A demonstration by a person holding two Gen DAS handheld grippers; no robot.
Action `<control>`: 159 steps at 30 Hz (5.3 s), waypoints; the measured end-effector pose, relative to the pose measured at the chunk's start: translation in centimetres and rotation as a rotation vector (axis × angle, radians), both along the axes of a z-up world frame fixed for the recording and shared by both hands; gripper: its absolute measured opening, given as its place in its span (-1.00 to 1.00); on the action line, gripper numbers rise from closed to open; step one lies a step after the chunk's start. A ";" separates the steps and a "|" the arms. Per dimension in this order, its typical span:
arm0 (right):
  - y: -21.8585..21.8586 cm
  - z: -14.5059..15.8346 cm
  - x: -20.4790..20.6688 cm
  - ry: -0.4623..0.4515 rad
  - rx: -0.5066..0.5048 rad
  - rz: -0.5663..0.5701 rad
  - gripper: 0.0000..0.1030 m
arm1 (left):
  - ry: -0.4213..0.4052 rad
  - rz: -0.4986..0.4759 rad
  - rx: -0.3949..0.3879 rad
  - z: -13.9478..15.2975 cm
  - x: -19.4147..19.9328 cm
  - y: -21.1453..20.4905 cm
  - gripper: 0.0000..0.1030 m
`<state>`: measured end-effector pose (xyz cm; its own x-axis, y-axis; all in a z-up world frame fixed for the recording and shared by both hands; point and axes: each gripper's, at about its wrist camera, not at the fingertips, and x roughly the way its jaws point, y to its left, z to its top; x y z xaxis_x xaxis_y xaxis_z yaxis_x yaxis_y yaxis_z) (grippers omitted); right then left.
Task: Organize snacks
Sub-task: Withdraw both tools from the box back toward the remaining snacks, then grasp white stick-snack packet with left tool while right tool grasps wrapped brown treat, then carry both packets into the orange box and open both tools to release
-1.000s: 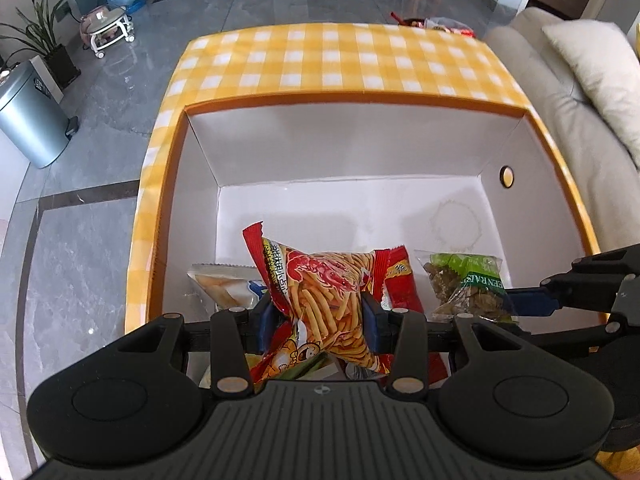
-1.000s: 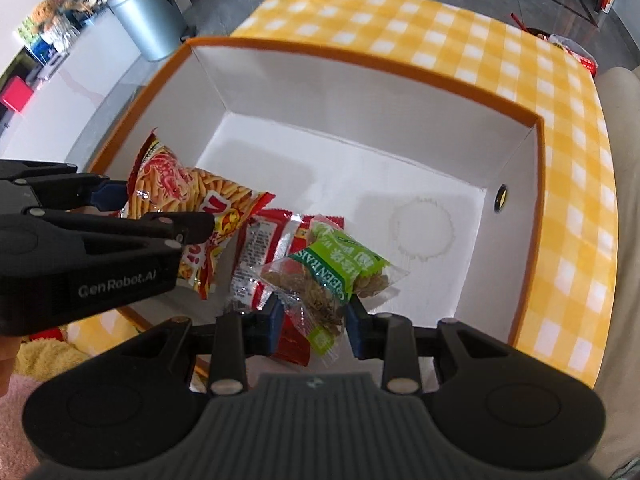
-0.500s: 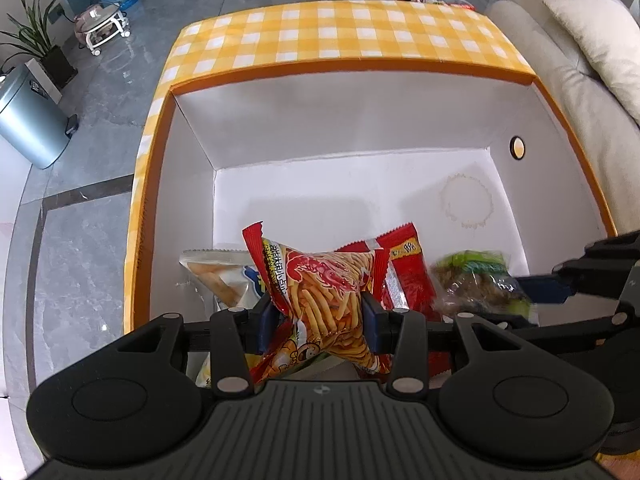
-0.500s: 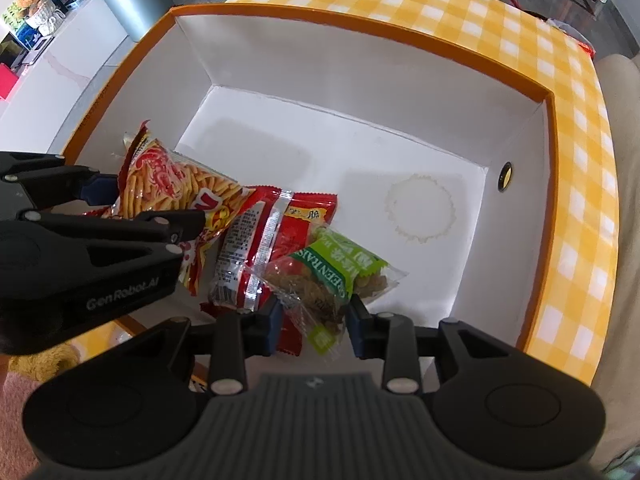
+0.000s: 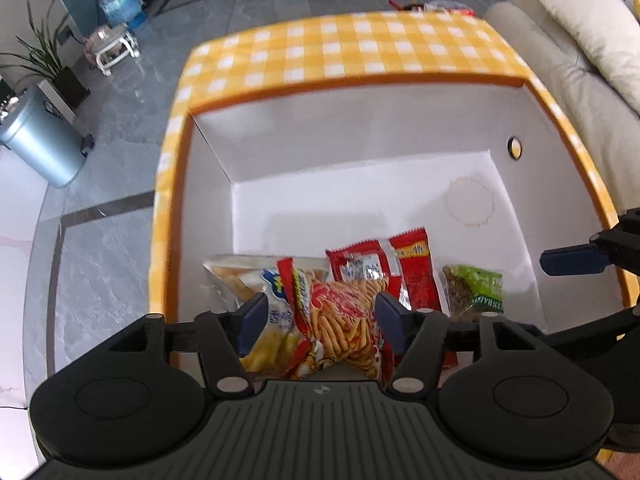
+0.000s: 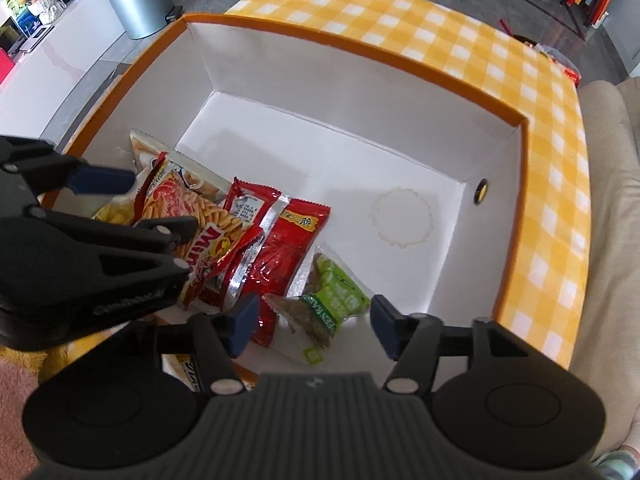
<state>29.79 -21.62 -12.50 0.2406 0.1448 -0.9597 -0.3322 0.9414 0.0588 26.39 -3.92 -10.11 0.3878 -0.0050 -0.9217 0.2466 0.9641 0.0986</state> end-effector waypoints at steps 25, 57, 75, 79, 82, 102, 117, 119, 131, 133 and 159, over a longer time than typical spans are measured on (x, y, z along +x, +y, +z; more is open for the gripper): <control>-4.1 6.4 -13.6 -0.453 0.092 -0.118 0.70 | -0.308 -0.040 -0.117 7.8 -11.5 1.0 0.59; -6.5 -4.0 -23.8 -0.463 0.090 -0.259 0.70 | -0.101 0.183 -0.304 -2.5 -17.6 3.6 0.61; -8.6 -7.6 -19.6 -0.369 0.063 -0.379 0.25 | 0.049 0.470 -0.390 -6.3 -13.9 3.7 0.63; -8.4 -8.3 -19.3 -0.357 0.032 -0.359 -0.20 | 0.082 0.545 -0.404 -6.7 -13.2 4.3 0.64; -8.1 -8.2 -19.4 -0.362 0.030 -0.328 -0.21 | 0.094 0.602 -0.413 -6.9 -12.7 4.7 0.65; -7.6 -8.3 -19.3 -0.360 0.052 -0.285 -0.21 | 0.148 0.726 -0.414 -8.2 -9.9 6.0 0.66; -8.0 -7.7 -19.7 -0.369 0.071 -0.316 -0.26 | 0.119 0.580 -0.392 -7.0 -12.2 6.6 0.39; -8.0 -7.0 -20.0 -0.388 0.083 -0.314 -0.27 | 0.107 0.554 -0.392 -6.3 -12.7 6.6 0.39; -6.6 -2.5 -22.4 -0.500 0.083 -0.272 -0.28 | 0.019 0.342 -0.439 -1.6 -15.8 5.7 0.37; -6.3 -1.7 -22.9 -0.523 0.081 -0.258 -0.28 | 0.001 0.305 -0.456 -0.8 -16.0 5.5 0.36; -3.9 7.6 -15.9 -0.695 0.141 -0.116 -0.28 | -0.250 -0.057 -0.280 8.3 -9.4 2.4 0.36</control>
<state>13.91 -25.48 -4.92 0.8107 0.1929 -0.5528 -0.2355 0.9718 -0.0064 17.02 -1.49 -1.77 0.5928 -0.2713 -0.7582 0.3021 0.9477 -0.1029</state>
